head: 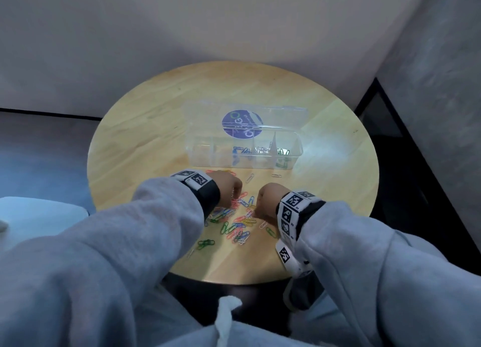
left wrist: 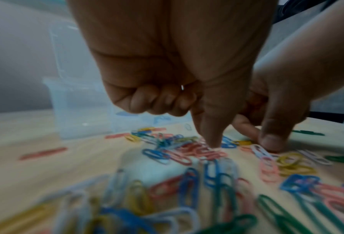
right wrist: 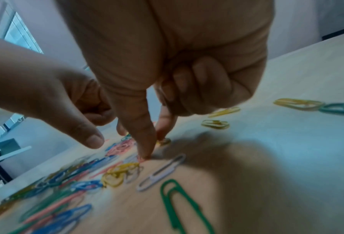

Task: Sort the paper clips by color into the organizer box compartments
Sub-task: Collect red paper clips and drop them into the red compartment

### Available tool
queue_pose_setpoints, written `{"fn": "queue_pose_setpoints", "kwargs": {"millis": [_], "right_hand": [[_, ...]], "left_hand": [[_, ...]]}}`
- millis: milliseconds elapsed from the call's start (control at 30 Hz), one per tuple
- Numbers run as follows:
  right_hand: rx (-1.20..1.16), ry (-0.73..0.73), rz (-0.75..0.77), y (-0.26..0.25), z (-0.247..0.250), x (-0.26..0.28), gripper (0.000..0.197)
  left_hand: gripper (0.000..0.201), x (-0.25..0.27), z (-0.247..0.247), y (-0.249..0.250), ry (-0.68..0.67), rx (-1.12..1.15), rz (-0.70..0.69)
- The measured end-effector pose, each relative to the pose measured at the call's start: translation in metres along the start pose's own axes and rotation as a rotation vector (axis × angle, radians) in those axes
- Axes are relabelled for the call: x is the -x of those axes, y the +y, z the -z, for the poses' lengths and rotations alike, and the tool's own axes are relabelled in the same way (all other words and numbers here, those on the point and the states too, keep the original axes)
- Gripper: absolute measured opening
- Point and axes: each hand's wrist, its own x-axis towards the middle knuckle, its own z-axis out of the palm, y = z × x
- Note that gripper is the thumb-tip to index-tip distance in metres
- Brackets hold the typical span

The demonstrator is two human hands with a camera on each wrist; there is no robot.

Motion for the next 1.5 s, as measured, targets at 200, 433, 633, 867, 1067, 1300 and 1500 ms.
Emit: {"fn": "queue_pose_setpoints", "kwargs": {"millis": [200, 433, 633, 867, 1067, 1300, 1500], "right_hand": [[-0.008, 0.025, -0.025, 0.004, 0.002, -0.007, 0.039], [0.015, -0.001, 0.007, 0.001, 0.005, -0.004, 0.017], [0.161, -0.065, 0.002, -0.008, 0.010, 0.000, 0.021], [-0.068, -0.004, 0.001, 0.001, 0.015, 0.010, 0.008], [-0.340, 0.000, 0.022, 0.018, 0.041, 0.017, 0.030], [-0.488, -0.064, 0.013, 0.017, 0.038, 0.016, 0.015], [-0.819, -0.217, 0.035, 0.011, 0.034, 0.009, 0.035]], "left_hand": [[0.026, -0.009, -0.003, 0.007, -0.023, -0.097, -0.016], [0.021, -0.015, -0.007, 0.007, -0.016, -0.148, 0.038], [0.023, -0.013, -0.011, 0.006, 0.006, -0.139, 0.016], [0.025, -0.016, -0.012, 0.005, -0.037, -0.111, 0.031], [0.024, -0.017, -0.010, 0.007, -0.083, -0.162, 0.016], [0.011, -0.011, -0.009, 0.003, 0.011, -0.070, -0.025], [0.024, -0.011, -0.008, 0.004, -0.030, -0.079, -0.028]]}}
